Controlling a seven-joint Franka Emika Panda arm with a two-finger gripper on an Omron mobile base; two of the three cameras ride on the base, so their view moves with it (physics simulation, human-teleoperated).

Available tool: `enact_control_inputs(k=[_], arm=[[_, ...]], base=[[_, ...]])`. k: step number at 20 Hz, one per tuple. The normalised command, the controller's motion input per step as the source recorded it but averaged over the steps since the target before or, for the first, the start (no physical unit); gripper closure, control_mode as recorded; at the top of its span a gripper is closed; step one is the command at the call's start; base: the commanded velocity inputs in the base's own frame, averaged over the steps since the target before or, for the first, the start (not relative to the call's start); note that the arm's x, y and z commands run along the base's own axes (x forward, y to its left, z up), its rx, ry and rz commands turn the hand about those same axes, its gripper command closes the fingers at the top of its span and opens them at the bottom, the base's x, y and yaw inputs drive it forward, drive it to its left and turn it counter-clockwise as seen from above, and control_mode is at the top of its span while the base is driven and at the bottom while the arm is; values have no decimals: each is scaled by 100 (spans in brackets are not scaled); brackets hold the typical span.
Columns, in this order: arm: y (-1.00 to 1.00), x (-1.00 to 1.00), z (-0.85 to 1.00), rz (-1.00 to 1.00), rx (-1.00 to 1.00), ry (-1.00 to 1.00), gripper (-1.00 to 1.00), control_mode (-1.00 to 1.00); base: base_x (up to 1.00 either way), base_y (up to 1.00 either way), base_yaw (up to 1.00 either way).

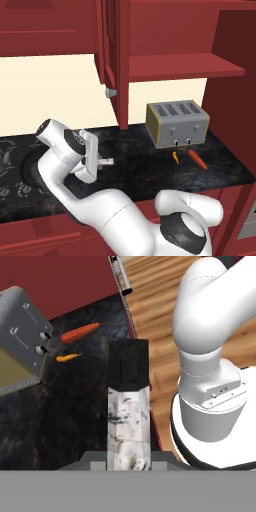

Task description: Pick the pan from the cabinet and place it on the stove. Then turn on the stove burner for the pan.

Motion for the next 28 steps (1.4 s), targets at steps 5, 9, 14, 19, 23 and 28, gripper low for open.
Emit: enact_control_inputs(k=[5,9,14,19,23,28], arm=[[1,25,-12,-20,0,-2,100,-100],[14,24,-9,-22,0,-4,100,-100],[32,17,-12,-19,0,-8,100,-100],[43,13,-20,-16,0,-10,100,-100],[37,18,-23,-16,0,-10,100,-100],[22,21,-30,-19,0,-8,100,-100]], base=[[0,0,0],[0,0,0],[0,0,0],[0,0,0],[0,0,0],[0,0,0]])
